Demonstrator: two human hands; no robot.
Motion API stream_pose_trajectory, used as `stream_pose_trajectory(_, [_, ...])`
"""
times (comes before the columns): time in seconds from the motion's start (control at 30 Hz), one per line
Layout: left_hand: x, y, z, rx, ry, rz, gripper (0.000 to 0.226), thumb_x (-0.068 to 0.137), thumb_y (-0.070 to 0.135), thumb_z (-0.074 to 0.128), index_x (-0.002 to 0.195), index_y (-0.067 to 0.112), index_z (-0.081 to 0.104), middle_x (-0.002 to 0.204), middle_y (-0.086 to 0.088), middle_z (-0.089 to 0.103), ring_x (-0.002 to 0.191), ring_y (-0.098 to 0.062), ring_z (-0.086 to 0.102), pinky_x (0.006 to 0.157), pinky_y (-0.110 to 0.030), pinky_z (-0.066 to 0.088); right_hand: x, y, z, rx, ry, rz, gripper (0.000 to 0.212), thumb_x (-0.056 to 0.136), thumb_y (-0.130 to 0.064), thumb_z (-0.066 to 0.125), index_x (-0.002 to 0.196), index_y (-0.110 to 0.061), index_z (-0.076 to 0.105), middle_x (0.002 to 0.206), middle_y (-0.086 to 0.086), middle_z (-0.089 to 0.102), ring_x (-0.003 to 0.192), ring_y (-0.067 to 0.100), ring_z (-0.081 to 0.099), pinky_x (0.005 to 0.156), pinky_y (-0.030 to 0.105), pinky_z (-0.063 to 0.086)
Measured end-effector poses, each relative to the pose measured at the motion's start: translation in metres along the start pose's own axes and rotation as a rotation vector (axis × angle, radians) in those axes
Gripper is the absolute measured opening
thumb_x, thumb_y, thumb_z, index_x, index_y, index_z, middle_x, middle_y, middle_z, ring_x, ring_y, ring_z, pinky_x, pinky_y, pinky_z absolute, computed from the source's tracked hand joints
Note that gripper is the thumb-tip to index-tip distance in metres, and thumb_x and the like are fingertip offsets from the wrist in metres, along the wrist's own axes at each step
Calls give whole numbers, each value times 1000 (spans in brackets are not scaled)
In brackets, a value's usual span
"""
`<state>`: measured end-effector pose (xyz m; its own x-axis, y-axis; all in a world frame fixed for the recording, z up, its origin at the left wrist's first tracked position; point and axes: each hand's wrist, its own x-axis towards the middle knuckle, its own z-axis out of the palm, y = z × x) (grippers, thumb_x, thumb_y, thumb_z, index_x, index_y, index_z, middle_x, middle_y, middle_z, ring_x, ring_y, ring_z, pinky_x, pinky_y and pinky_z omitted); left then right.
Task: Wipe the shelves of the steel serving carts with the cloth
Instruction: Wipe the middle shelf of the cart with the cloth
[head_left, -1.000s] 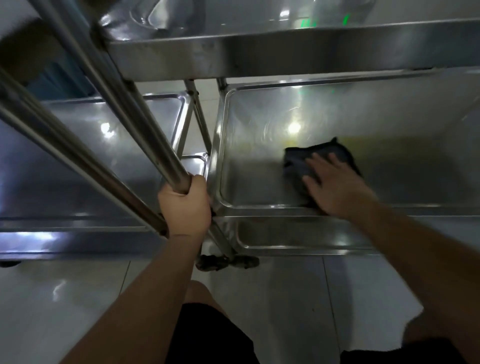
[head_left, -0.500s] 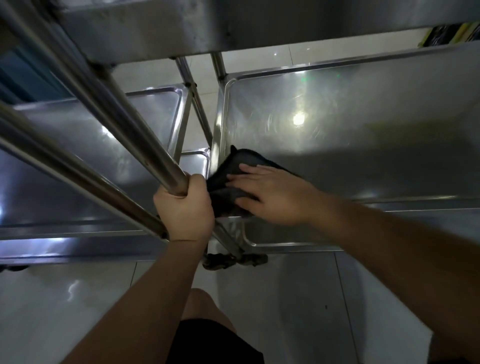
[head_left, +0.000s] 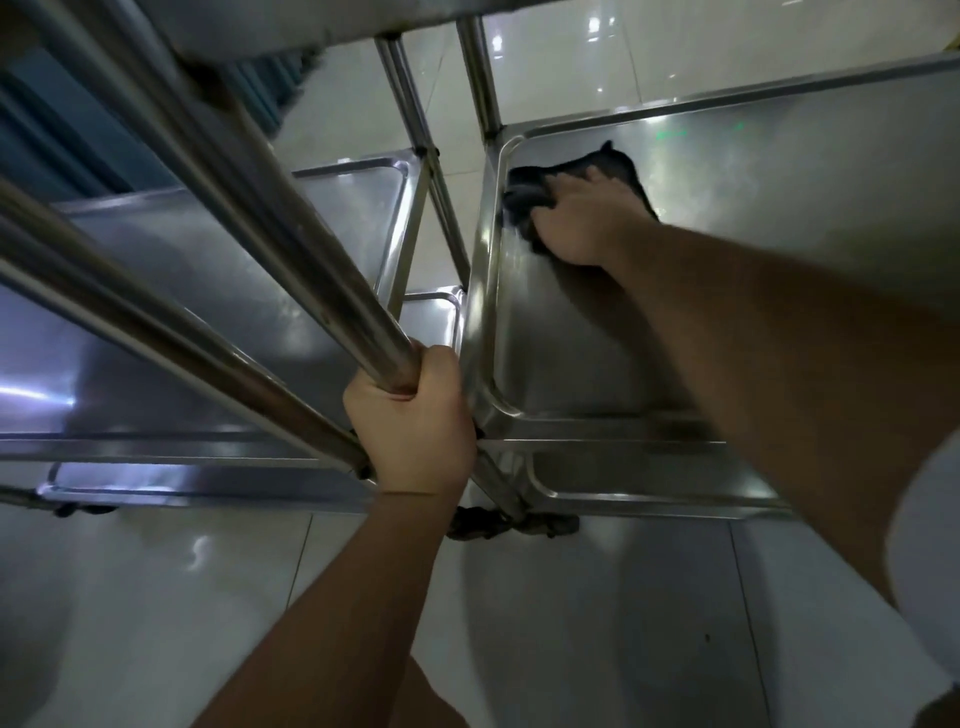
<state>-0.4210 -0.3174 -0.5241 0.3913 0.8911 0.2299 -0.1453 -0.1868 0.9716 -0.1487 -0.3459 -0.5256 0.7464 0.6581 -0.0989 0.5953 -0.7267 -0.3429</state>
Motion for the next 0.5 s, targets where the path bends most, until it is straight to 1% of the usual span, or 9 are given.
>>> stream_pose_trajectory(0.03, [0, 0, 0, -7, -2, 12, 39, 72, 20, 59, 60, -5, 32, 55, -28, 29, 48, -28, 35, 48, -33, 32, 3, -14, 4, 11, -5, -34, 69, 100, -54, 26, 163, -27, 23, 170, 7, 22, 156, 33, 16, 125, 49, 14])
stream_pose_trajectory(0.13, [-1, 1, 0, -3, -1, 22, 38, 73, 21, 59, 59, -1, 32, 55, -27, 29, 48, -28, 35, 49, -34, 33, 0, -40, 16, -28, -54, -177, 70, 101, -63, 22, 164, -34, 15, 172, 1, 17, 158, 30, 9, 126, 48, 8])
stream_pose_trajectory(0.23, [0, 1, 0, 17, 8, -3, 37, 71, 25, 59, 59, 1, 32, 55, -26, 30, 51, -28, 36, 51, -37, 35, -24, -45, 25, -73, -37, -240, 67, 102, -64, 22, 163, -37, 22, 171, 2, 18, 158, 33, 11, 126, 49, 10])
stream_pose_trajectory(0.3, [0, 3, 0, 12, 2, -21, 32, 70, 26, 59, 56, 12, 34, 54, -17, 30, 52, -27, 35, 51, -38, 34, -52, -45, 28, -83, -41, -313, 61, 104, -60, 26, 161, -38, 27, 171, 2, 19, 157, 35, 13, 126, 50, 13])
stream_pose_trajectory(0.33, [0, 3, 0, 4, -3, -28, 30, 70, 26, 59, 54, 18, 35, 54, -12, 31, 51, -26, 36, 51, -37, 34, -68, -45, 29, -92, -51, -365, 58, 105, -58, 28, 160, -39, 30, 171, 0, 20, 157, 34, 15, 126, 50, 14])
stream_pose_trajectory(0.37, [0, 3, -1, 2, -8, -33, 30, 70, 26, 60, 54, 19, 36, 53, -9, 33, 51, -24, 37, 51, -35, 34, -87, -43, 31, -94, -65, -430, 54, 106, -57, 30, 158, -42, 32, 170, -3, 22, 156, 32, 17, 126, 49, 16])
stream_pose_trajectory(0.43, [0, 2, -3, -3, -16, -31, 31, 71, 26, 60, 55, 15, 36, 54, -8, 35, 51, -23, 39, 51, -34, 35, -127, -39, 34, -62, -126, -600, 50, 104, -59, 30, 152, -47, 39, 167, -11, 28, 154, 27, 23, 125, 44, 19])
stream_pose_trajectory(0.47, [0, 2, -3, -5, -23, -29, 30, 71, 26, 60, 55, 16, 37, 54, -8, 36, 51, -23, 40, 51, -34, 35, -146, -35, 36, -26, -179, -654, 52, 102, -61, 27, 150, -48, 41, 166, -15, 30, 155, 22, 21, 125, 40, 18])
stream_pose_trajectory(0.5, [0, 2, -3, -5, -30, -29, 28, 71, 26, 60, 54, 21, 40, 53, -6, 36, 51, -23, 40, 52, -34, 36, -159, -31, 37, 14, -229, -665, 56, 99, -65, 23, 150, -49, 39, 165, -19, 29, 156, 16, 17, 125, 34, 13])
